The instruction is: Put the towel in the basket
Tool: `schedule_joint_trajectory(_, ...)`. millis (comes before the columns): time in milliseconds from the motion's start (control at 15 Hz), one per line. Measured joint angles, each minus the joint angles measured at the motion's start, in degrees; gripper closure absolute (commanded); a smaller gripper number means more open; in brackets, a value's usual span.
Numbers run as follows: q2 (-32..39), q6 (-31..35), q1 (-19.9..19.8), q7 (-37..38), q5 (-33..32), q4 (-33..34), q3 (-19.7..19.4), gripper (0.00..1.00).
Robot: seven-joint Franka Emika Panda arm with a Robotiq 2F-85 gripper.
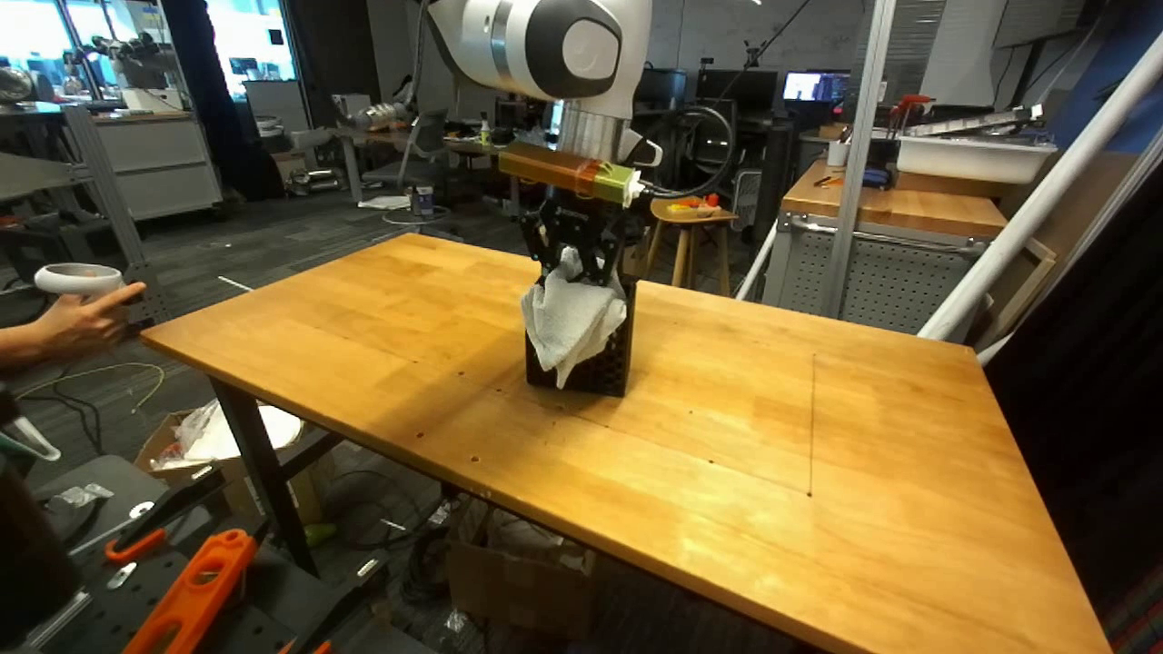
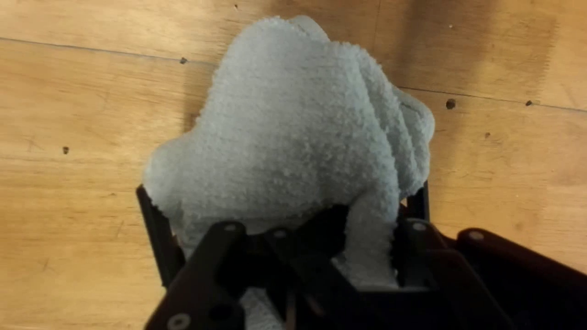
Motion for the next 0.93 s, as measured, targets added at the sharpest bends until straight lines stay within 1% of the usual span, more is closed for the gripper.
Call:
schedule_joint_trajectory(133, -1.29, -0.15, -0.16, -0.04, -0.38, -0.43, -0.19, 0.30)
schedule_joint_trajectory(333, -2.87, -0.58, -0.10, -0.62, -0.39, -1.14, -0.07, 0.06)
schedule_joint_trajectory(400, -3.33, -0.81, -0.05, -0.96, -0.39, -1.34, 0.03, 0.01)
schedule_joint_trajectory(467, -3.81, -1.06, 0.02, -1.49, -0.39, -1.52, 0.16, 0.00)
schedule_joint_trajectory(800, -6.47, -2.54, 0.56, -4.06, -0.98, -1.95, 0.31, 0.00)
schedule_joint_trajectory(867, -7.11, -2.80, 0.56, -4.34, -1.37, -2.06, 0.30, 0.25)
schedule_joint_trajectory(933, -7.74, -3.09, 0.56, -4.59, -1.86, -2.17, 0.22, 0.25)
